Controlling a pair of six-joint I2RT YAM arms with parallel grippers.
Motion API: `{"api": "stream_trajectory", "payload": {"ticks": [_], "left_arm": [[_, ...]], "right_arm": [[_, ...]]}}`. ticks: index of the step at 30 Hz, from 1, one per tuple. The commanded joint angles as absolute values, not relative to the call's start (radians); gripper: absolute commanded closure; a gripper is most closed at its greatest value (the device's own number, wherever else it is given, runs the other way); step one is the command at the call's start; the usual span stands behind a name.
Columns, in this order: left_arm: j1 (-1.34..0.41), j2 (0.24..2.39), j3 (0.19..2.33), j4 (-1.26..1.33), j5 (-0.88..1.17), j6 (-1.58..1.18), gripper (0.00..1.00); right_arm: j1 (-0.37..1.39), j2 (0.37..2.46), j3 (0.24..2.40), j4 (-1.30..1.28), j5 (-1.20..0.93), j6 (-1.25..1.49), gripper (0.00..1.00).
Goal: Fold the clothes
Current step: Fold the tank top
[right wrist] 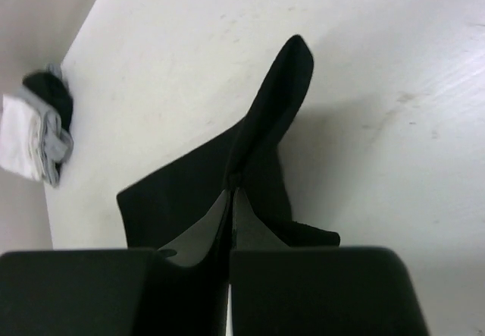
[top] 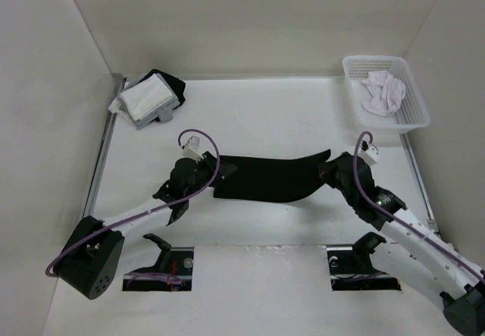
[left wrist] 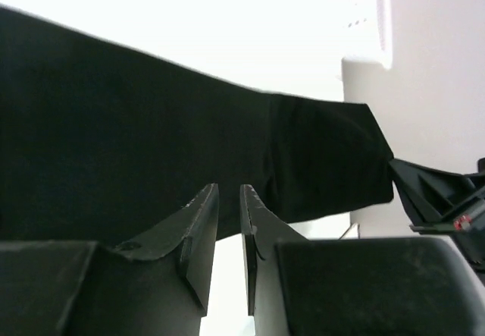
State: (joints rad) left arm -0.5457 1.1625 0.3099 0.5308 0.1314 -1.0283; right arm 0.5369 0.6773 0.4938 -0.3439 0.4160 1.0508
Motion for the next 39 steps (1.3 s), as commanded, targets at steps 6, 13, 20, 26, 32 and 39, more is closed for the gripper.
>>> {"api": "stream_trajectory", "payload": {"ticks": [6, 13, 20, 26, 32, 39], "left_arm": [[-0.388, 0.938, 0.334, 0.35, 0.117, -0.968, 0.82], [-0.237, 0.772, 0.299, 0.23, 0.178, -0.951, 0.81], [-0.157, 0.712, 0.284, 0.204, 0.239, -0.962, 0.81], [-0.153, 0.704, 0.275, 0.195, 0.233, -0.963, 0.81], [-0.128, 0.7, 0.267, 0.195, 0.227, -0.969, 0.81], [-0.166, 0.733, 0.285, 0.205, 0.212, -0.979, 0.8]], "right_arm": [[0.832, 1.085, 0.83, -0.373, 0.554, 0.874, 1.0], [0.953, 1.403, 1.076, -0.383, 0.549, 0.835, 1.0], [1.035, 1.666, 1.334, -0.44, 0.506, 0.824, 1.0], [1.073, 1.893, 1.544, -0.465, 0.457, 0.841, 1.0], [1.084, 2.046, 1.681, -0.436, 0.417, 0.894, 0.83], [1.099, 1.812, 1.433, -0.252, 0.417, 0.855, 0.6]]}}
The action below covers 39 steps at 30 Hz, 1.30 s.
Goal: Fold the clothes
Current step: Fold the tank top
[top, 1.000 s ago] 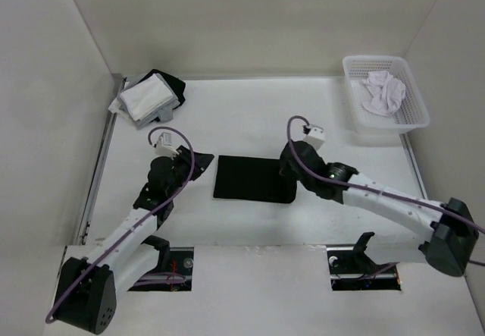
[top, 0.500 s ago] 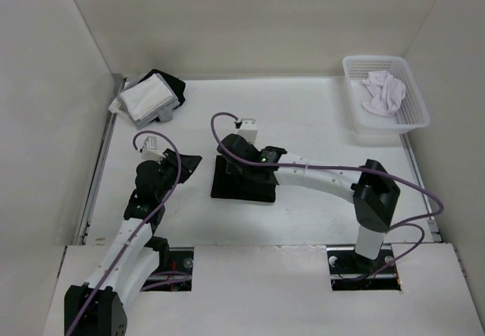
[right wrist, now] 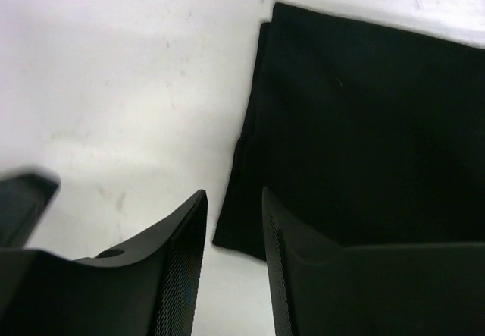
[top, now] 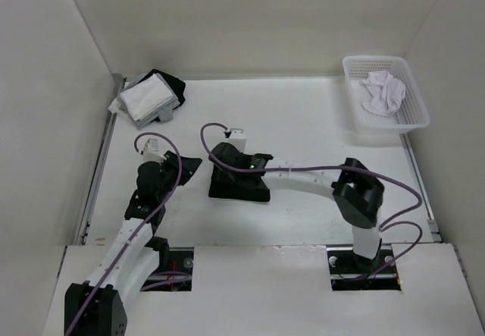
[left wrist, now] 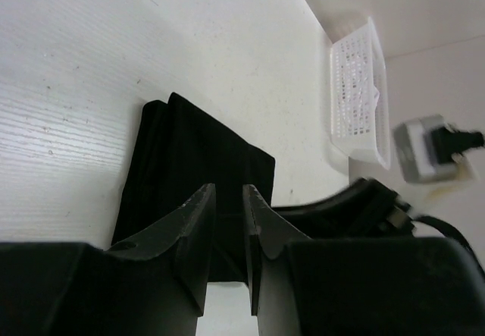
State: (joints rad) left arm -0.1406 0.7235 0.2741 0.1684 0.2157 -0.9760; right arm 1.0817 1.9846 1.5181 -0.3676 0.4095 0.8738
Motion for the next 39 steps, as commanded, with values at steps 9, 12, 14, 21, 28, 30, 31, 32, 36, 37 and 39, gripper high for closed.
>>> {"api": "stream_trajectory", "payload": {"ticks": [9, 12, 14, 21, 28, 30, 31, 32, 36, 37, 39], "left_arm": [[-0.516, 1.021, 0.368, 0.372, -0.001, -0.985, 0.81], [-0.548, 1.132, 0.362, 0.44, -0.025, -0.999, 0.82], [-0.544, 1.172, 0.339, 0.466, -0.029, -1.003, 0.82], [-0.513, 1.181, 0.217, 0.476, -0.035, -1.003, 0.82], [-0.456, 1.053, 0.117, 0.447, -0.025, -1.009, 0.81], [-0.45, 0.985, 0.114, 0.391, -0.023, -1.006, 0.8], [-0.447, 0.944, 0.115, 0.355, -0.026, -1.002, 0.79], [-0.446, 0.901, 0.118, 0.318, -0.032, -0.997, 0.79], [-0.412, 0.721, 0.153, 0.166, -0.08, -0.945, 0.73], [-0.401, 0.691, 0.166, 0.132, -0.098, -0.927, 0.71], [-0.375, 0.664, 0.193, 0.072, -0.136, -0.884, 0.68]], "right_arm": [[0.926, 1.529, 0.921, 0.148, 0.272, 0.788, 0.97], [0.825, 1.542, 0.813, 0.352, 0.131, 0.793, 0.97], [0.768, 1.583, 0.779, 0.47, 0.033, 0.808, 0.97], [0.647, 1.77, 0.758, 0.618, -0.04, 0.946, 0.97], [0.604, 1.829, 0.747, 0.689, -0.064, 1.0, 0.96], [0.596, 1.796, 0.741, 0.689, -0.066, 0.994, 0.94], [0.591, 1.774, 0.739, 0.684, -0.067, 0.988, 0.92], [0.59, 1.747, 0.736, 0.677, -0.074, 0.982, 0.9], [0.59, 1.597, 0.715, 0.615, -0.08, 0.931, 0.74], [0.59, 1.55, 0.707, 0.588, -0.071, 0.914, 0.71], [0.588, 1.455, 0.687, 0.523, -0.045, 0.872, 0.63]]}}
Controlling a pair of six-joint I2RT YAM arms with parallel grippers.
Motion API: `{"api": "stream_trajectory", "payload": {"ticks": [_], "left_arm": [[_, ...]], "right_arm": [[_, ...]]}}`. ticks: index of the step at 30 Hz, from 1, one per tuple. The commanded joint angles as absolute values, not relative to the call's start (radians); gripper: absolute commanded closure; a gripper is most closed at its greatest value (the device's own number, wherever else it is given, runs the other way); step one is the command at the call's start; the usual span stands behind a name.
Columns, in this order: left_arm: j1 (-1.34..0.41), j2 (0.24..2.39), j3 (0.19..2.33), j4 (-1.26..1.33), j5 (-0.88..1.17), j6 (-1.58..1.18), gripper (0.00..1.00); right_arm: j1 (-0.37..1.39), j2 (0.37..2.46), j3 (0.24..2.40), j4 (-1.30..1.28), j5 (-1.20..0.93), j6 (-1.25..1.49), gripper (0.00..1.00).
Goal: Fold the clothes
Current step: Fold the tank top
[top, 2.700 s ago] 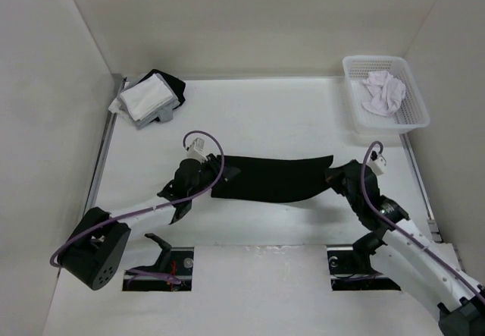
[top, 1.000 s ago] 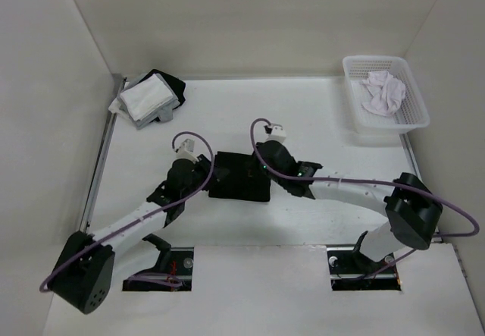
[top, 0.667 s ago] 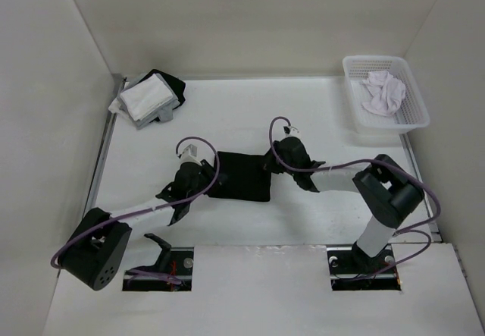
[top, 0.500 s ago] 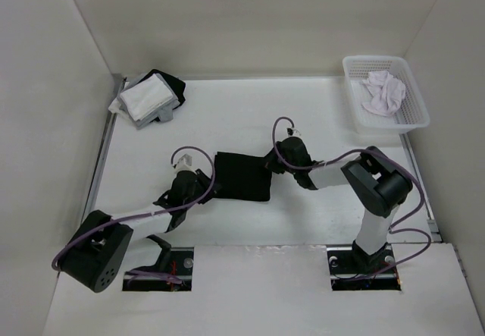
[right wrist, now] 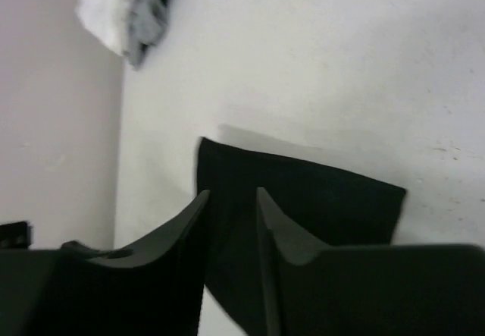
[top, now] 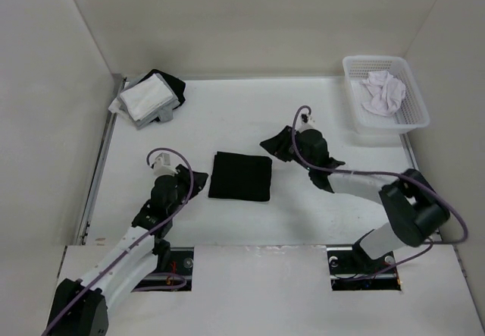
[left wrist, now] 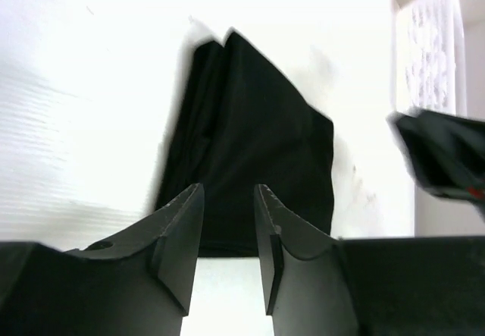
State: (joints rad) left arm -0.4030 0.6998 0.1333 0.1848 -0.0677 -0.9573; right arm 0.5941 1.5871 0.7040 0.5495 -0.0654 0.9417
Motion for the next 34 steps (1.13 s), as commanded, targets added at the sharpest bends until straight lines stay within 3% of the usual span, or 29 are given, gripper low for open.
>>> {"api": "stream_trajectory", "payload": {"ticks": [1, 6, 12, 17, 34], "left_arm": [[-0.36, 0.667, 0.21, 0.051, -0.147, -0.868, 0.67], [-0.303, 0.735, 0.285, 0.028, -0.132, -0.824, 0.62], [-0.243, 0.761, 0.365, -0.049, -0.132, -0.767, 0.56], [-0.186, 0.739, 0.356, -0.054, -0.121, -0.735, 0.55], [-0.177, 0.792, 0.359, -0.009, -0.127, -0.695, 0.56]], "right_arm": [[0.588, 1.407, 0.677, 0.49, -0.025, 0.847, 0.6], [0.593, 1.198, 0.628, 0.325, 0.133, 0.709, 0.45], [0.558, 1.034, 0.484, 0.356, 0.336, 0.669, 0.33], [0.492, 0.999, 0.367, 0.456, 0.35, 0.706, 0.32], [0.466, 1.055, 0.374, 0.471, 0.278, 0.724, 0.32]]}}
